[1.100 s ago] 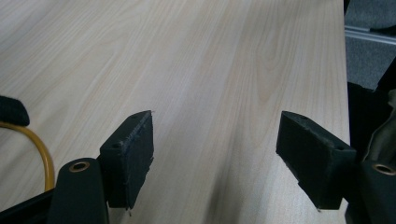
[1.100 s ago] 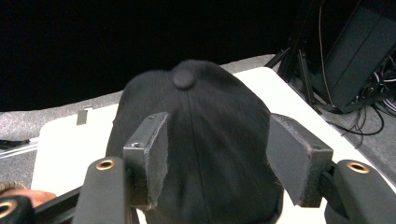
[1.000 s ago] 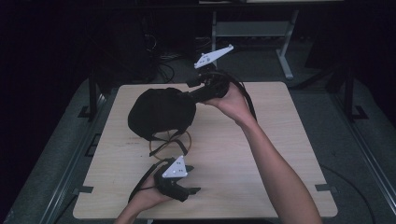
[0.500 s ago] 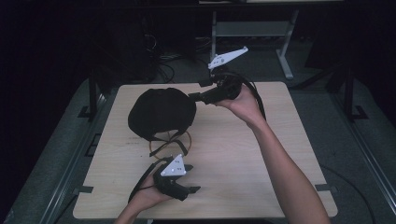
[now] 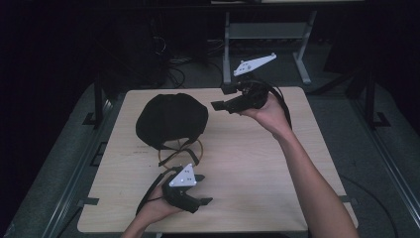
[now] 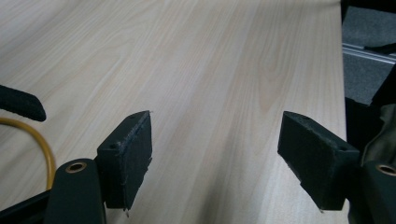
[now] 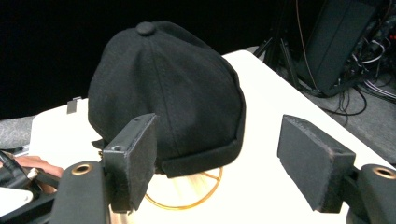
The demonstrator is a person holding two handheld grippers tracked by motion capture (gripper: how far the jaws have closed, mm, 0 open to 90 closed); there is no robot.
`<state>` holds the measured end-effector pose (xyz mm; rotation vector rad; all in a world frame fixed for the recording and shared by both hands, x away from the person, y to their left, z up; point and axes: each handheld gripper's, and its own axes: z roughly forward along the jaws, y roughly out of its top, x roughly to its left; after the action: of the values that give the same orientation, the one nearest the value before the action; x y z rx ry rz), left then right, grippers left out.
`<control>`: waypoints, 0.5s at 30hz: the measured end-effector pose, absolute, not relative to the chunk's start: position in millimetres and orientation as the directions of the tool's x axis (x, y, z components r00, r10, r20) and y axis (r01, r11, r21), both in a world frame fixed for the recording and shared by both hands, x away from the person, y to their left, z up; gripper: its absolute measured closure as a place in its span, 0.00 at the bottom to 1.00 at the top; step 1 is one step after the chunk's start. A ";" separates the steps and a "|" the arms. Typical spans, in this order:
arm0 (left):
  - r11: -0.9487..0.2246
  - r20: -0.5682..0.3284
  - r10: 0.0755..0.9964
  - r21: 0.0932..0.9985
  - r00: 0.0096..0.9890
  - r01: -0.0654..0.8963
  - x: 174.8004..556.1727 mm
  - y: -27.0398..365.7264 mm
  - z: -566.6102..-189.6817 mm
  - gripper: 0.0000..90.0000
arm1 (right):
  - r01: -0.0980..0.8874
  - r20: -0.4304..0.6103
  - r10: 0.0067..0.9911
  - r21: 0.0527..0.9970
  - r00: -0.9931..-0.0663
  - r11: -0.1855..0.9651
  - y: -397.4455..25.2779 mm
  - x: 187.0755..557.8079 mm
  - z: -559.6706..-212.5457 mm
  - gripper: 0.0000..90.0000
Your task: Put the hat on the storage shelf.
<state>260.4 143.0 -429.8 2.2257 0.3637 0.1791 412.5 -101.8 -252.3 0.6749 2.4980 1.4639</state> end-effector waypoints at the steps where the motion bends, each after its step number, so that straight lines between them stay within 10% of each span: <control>1: -0.597 0.005 0.320 0.778 0.947 0.198 260.3 142.9 -429.8 0.29 | 0.301 0.086 0.462 0.858 -0.883 0.416 -104.2 412.8 -252.6 0.30; 15: -0.594 0.002 0.322 0.779 0.947 0.200 260.2 142.5 -430.6 0.29 | 0.330 0.097 0.495 0.850 -0.864 0.410 -132.2 407.5 -263.1 0.27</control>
<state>260.2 142.5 -430.6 2.2240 0.3661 0.1787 407.5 -132.2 -263.1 0.7359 2.4912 1.4425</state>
